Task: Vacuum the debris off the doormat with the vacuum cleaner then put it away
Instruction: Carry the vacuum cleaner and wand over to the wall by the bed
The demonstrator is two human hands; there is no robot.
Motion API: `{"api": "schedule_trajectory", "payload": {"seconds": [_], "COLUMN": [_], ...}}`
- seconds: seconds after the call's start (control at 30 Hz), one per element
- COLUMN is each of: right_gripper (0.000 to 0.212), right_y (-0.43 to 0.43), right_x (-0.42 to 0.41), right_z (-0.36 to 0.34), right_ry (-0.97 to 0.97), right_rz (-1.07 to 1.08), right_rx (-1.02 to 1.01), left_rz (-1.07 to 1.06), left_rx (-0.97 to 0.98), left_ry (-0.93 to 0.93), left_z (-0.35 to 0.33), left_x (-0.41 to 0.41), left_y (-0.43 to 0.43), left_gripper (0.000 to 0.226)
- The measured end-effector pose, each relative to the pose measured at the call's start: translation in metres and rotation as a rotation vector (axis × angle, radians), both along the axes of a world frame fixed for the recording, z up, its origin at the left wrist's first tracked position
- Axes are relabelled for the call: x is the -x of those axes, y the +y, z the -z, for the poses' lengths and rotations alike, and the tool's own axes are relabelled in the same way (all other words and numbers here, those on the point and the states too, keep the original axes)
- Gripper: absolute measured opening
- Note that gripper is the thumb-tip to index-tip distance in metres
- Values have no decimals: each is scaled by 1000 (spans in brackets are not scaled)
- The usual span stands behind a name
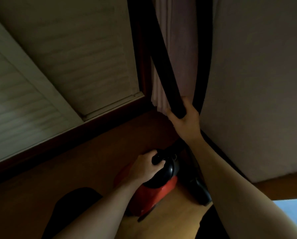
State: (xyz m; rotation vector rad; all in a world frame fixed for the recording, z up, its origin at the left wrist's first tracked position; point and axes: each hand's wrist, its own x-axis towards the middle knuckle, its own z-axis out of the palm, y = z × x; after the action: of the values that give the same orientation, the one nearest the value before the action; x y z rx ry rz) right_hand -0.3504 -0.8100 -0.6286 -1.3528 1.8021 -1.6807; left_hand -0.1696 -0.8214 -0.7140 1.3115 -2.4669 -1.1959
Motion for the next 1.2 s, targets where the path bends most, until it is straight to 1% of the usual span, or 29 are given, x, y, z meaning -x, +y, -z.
{"api": "schedule_trajectory", "payload": {"seconds": [0.03, 0.17, 0.3, 0.33, 0.43, 0.5, 0.53, 0.6, 0.67, 0.77, 0.8, 0.9, 1.03, 1.2], "right_gripper": [20, 18, 28, 28, 25, 16, 15, 28, 30, 19, 18, 22, 26, 27], "right_y": [0, 3, 3, 3, -3, -6, -8, -10, -11, -6, -4, 0, 11, 28], "right_x": [-1, -2, -8, -10, -15, -19, -21, -28, -37, -58, -66, -91, -126, -162], "right_z": [0, -8, -18, -20, -23, -31, -40, -62, -92, -154, -179, -257, -372, -519], "right_ry": [-3, -25, -12, -10, 7, 3, -5, -23, -36, -80, -100, -130, -108, -122], "right_rz": [13, 42, 47, 46, 34, 9, 8, -4, -12, -41, -41, -22, -10, 1], "right_rx": [-6, -13, 15, 21, 18, 31, 39, 33, -2, -34, -39, -46, -49, -79], "left_rz": [-1, -24, -37, -43, -61, -53, -49, -58, -72, -111, -128, -168, -174, -166], "left_rx": [-12, -38, -48, -48, -46, -45, -43, -46, -36, -32, -30, -25, 9, 31], "left_ry": [-3, -11, -11, -12, 4, 2, 11, 24, 19, 55, 68, 91, 81, 62], "left_z": [-1, -1, -5, -6, -10, -18, -26, -48, -83, -156, -187, -282, -410, -557], "left_x": [0, -8, -22, -25, -32, -38, -41, -51, -61, -81, -89, -114, -150, -197], "left_y": [0, -4, -8, -11, -21, -27, -31, -34, -38, -37, -37, -34, -21, -3], "left_gripper": [23, 22, 27, 29, 31, 31, 31, 29, 26, 41, 42, 34, 15, 22]}}
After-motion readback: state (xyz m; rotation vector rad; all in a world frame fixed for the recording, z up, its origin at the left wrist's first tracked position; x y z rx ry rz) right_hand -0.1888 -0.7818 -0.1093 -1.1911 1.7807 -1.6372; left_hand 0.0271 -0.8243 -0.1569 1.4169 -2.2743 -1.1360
